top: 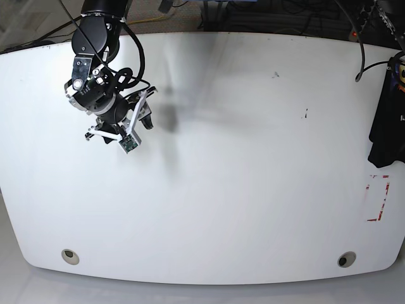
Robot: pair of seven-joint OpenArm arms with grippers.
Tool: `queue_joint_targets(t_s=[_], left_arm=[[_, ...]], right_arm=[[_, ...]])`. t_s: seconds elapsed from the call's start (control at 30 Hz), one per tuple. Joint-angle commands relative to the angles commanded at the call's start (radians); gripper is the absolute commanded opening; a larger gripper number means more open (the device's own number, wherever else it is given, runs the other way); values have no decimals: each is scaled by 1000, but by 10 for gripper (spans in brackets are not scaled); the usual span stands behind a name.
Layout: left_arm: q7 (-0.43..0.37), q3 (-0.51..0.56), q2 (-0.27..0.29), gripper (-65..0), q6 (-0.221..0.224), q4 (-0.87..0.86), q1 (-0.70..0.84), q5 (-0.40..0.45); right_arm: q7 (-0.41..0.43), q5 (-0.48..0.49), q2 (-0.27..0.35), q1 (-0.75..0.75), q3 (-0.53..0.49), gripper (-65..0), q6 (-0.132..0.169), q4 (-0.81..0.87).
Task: Fold the T-shirt properly
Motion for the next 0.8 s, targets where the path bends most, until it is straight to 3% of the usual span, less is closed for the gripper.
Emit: queue_joint_targets(t_s=[0.07, 0.13, 0.2, 0.27, 0.43, 0.47, 0.57, 0.67, 0.8], left_arm=[[-32, 2, 58, -264, 10, 89, 12, 0], [-87, 32, 106, -262, 99, 124, 17, 0], [-166, 103, 144, -262, 148, 135, 18, 0], [-259, 161, 183, -262, 196, 132, 21, 0], [-479, 239, 282, -264, 332, 135, 98, 0], [-506, 255, 288, -264, 349, 135, 109, 0], [-629, 333, 305, -264, 438, 138, 176, 0], [-690, 367, 327, -264, 504, 178, 256, 0], [-726, 410, 373, -264, 558, 272, 397, 0]], right_arm=[[101, -98, -3, 2, 0, -366, 0, -12], [203, -173, -5, 0, 0, -365, 0, -38], [324, -230, -5, -6, 2, -363, 0, -63], [489, -264, -3, -26, 41, -361, 0, -106], [776, -262, -3, -44, 153, -360, 0, -229], [806, -262, -3, -48, 169, -360, -1, -245], [934, -261, -3, -68, 222, -358, -64, -321], [1008, -250, -3, -109, 244, -358, -97, -354], [1073, -153, 2, -204, 261, -358, -110, -362]])
